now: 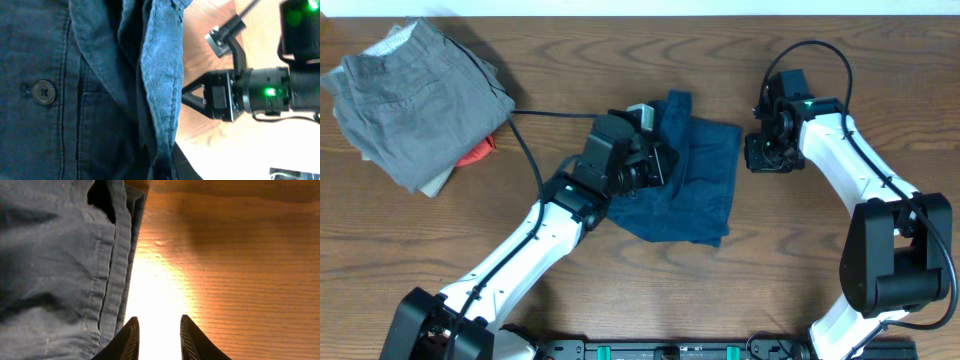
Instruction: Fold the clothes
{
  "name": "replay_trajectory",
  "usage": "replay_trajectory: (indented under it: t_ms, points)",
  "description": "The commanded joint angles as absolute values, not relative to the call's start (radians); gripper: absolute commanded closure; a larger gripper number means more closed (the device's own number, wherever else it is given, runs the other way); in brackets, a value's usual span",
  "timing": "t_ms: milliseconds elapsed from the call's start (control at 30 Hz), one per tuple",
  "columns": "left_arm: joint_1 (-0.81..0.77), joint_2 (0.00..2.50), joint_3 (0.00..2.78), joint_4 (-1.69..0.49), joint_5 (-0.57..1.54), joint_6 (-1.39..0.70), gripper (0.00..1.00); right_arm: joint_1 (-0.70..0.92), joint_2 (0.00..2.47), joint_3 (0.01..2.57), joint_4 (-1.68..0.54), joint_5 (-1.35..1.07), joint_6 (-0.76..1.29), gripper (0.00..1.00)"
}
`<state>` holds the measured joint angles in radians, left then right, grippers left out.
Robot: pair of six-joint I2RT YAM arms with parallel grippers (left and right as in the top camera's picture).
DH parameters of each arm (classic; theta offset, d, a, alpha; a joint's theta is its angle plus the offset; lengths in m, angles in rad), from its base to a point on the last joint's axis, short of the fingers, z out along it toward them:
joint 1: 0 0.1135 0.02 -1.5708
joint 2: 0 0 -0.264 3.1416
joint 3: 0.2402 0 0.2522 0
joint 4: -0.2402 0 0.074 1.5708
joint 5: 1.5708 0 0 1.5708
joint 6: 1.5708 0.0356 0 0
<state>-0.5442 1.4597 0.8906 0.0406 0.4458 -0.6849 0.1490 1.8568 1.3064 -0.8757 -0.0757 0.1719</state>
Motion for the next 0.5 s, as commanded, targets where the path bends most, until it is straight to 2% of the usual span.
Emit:
replay_trajectory:
  t_ms: [0,133,200,233,367,467]
  points:
    - [-0.576,1.482,0.894,0.039,0.459,-0.694,0.86,0.158,1.871,1.284,-0.876,-0.059,0.167,0.74]
    - [-0.625,1.512,0.894,0.046,0.46,-0.694,0.54,0.158,1.871,1.279,-0.874,-0.06,0.168,0.73]
    - [-0.644,1.517,0.894,0.059,0.46,-0.688,0.32,0.157,1.871,1.279,-0.875,-0.06,0.168,0.69]
    - [-0.645,1.514,0.894,0.068,0.461,-0.662,0.25,0.155,1.871,1.279,-0.876,-0.058,0.168,0.68]
    - [-0.572,1.468,0.894,0.071,0.459,-0.493,0.24,0.137,1.867,1.279,-0.893,-0.048,0.168,0.66]
    - [-0.455,1.445,0.894,0.057,0.429,-0.461,0.21,0.113,1.857,1.282,-0.906,-0.05,0.168,0.66]
